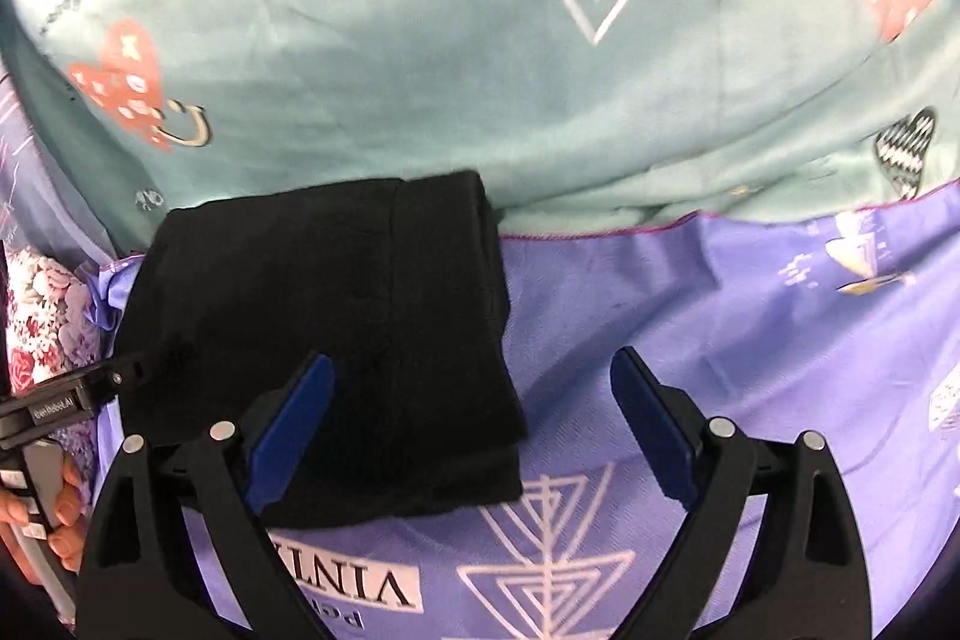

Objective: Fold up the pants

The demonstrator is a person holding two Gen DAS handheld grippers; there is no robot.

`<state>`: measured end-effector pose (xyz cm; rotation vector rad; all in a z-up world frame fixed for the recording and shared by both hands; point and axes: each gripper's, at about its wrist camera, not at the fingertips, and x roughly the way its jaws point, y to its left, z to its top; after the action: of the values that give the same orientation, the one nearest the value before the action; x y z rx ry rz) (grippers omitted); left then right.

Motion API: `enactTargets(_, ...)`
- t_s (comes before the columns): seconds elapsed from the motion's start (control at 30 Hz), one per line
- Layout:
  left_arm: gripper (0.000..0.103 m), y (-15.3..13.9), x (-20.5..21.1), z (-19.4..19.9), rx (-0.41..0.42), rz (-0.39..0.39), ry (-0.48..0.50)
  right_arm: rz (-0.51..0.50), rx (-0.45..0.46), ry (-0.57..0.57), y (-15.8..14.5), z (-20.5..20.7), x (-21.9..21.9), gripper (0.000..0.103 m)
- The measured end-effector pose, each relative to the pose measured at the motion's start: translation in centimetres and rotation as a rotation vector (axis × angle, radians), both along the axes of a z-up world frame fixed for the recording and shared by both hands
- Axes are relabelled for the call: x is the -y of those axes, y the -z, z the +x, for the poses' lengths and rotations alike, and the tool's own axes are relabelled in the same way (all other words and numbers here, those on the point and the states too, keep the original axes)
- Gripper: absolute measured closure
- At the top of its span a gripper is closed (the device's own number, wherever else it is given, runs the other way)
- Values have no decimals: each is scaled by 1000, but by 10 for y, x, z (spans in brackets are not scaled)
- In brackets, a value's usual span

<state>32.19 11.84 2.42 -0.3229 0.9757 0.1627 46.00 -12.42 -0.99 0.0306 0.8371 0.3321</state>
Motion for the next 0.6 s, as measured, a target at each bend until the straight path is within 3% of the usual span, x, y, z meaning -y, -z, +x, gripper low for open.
enactTargets(0.27,6,-44,36,-59,51,140,0,-93,93,-35,-32,-74,-8,9)
enactTargets(0.4,3,-56,49,-95,78,186,-11,-99,127,-15,-40,-117,-10,3)
enactTargets(0.6,2,-68,67,-159,93,177,5,-88,137,1,-37,-176,-2,2)
